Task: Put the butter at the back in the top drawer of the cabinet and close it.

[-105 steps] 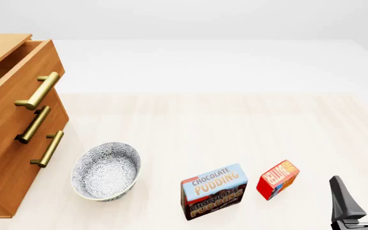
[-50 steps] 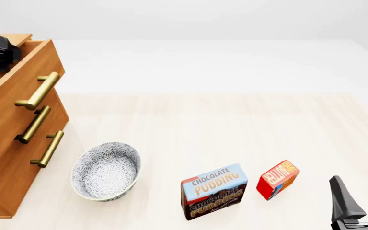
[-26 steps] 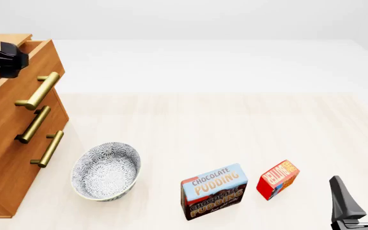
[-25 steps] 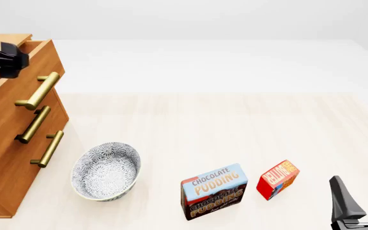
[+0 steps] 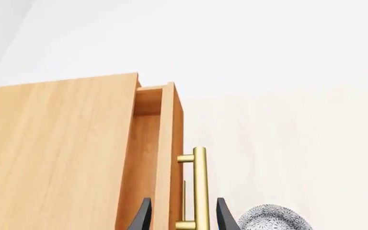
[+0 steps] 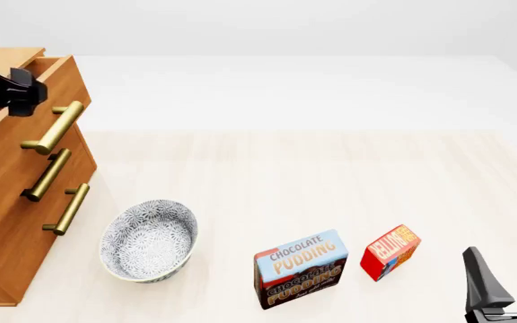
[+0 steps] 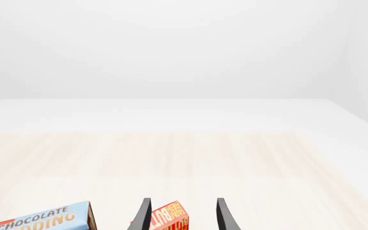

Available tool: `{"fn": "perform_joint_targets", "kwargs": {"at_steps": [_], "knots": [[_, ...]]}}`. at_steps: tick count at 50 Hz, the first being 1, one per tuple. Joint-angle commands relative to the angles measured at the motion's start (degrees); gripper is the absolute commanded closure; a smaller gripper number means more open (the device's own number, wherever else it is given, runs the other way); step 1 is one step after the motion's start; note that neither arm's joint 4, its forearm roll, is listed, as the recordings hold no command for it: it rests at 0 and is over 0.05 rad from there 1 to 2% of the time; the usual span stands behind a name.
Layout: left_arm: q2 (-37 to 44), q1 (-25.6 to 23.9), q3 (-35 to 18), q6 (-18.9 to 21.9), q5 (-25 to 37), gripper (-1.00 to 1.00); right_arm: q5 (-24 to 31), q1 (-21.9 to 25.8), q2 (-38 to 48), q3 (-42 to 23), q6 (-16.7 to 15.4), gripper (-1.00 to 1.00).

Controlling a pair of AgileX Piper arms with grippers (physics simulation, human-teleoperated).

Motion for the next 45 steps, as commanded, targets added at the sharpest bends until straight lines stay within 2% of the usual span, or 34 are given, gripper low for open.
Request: {"fn": "perform_joint_targets", "kwargs": {"at_steps": [1, 45], "knots": [[0.3, 0.2, 0.9, -0.2, -0.8, -1.0, 0.0, 0.0, 0.0, 0.0, 0.0, -1.0], [1.6, 0.9, 4.1, -0.4, -3.7, -1.0, 0.0, 0.0, 0.0, 0.0, 0.0, -1.0]]}}
